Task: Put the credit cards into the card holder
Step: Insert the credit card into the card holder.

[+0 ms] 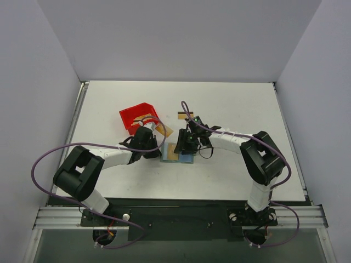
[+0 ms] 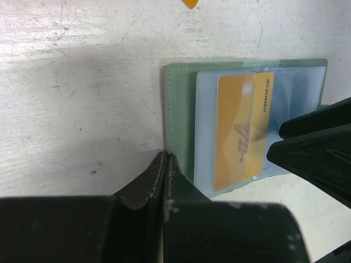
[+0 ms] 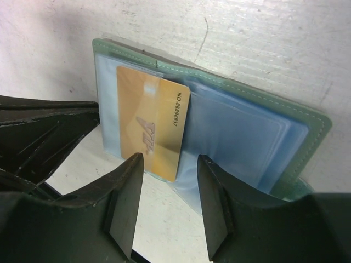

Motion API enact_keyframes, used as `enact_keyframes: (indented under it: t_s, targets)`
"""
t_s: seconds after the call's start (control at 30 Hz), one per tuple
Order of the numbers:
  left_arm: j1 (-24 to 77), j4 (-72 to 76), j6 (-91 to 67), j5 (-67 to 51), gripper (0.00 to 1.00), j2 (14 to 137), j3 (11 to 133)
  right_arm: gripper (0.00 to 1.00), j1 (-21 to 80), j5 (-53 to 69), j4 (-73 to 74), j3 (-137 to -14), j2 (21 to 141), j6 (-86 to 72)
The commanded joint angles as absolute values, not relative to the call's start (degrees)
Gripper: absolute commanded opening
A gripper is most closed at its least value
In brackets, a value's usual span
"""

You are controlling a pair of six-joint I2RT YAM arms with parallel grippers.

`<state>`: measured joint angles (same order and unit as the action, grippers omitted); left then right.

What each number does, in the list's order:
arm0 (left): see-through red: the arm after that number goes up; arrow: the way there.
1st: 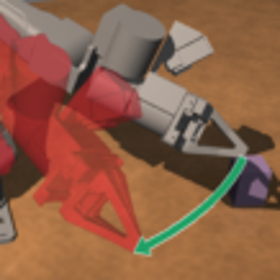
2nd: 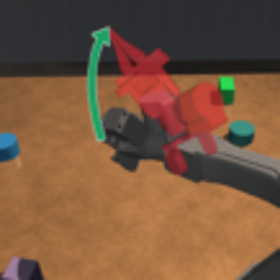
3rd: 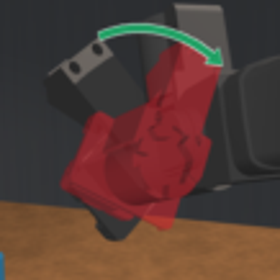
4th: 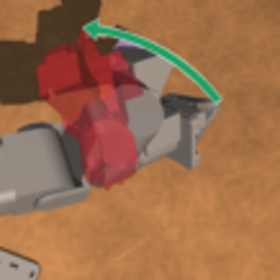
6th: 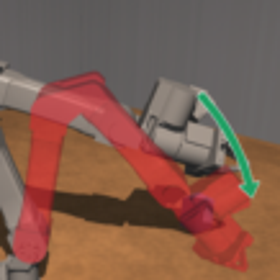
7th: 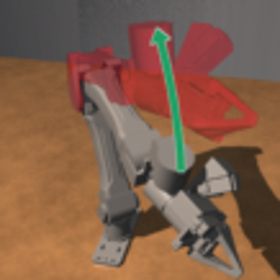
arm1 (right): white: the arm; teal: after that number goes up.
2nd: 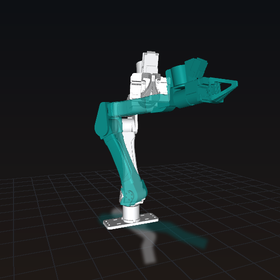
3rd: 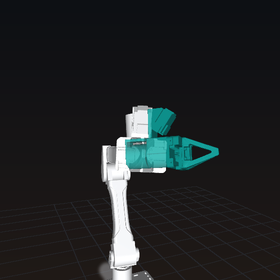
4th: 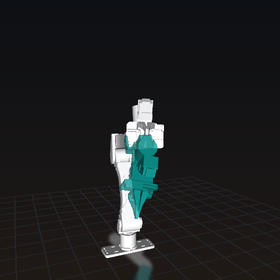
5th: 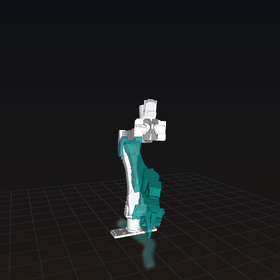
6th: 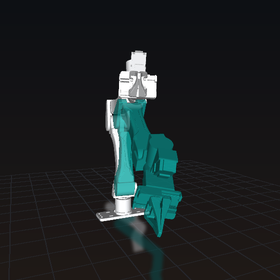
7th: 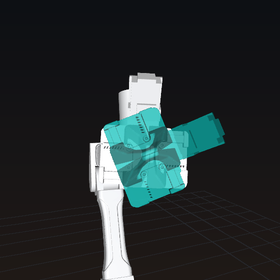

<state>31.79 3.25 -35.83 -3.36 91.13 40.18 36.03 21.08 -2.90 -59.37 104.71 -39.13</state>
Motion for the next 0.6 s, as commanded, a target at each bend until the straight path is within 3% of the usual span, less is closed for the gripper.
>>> enact_keyframes:
  t_s: [0.0, 0.13, 0.57]
  targets:
    - [31.64, 3.69, -35.86, -3.43, 0.00, 89.91, 39.29, 0.35, 35.68, 17.75, 2.37, -60.38, 102.92, -37.53]
    - [31.64, 3.69, -35.95, -3.52, 0.00, 90.09, 39.38, 0.21, 35.77, 18.63, 1.67, -60.91, 104.33, -38.06]
    - [31.64, 3.69, -35.77, -3.69, 0.00, 90.53, 39.64, 0.16, 35.86, 23.03, -3.69, -63.19, 109.16, -40.43]
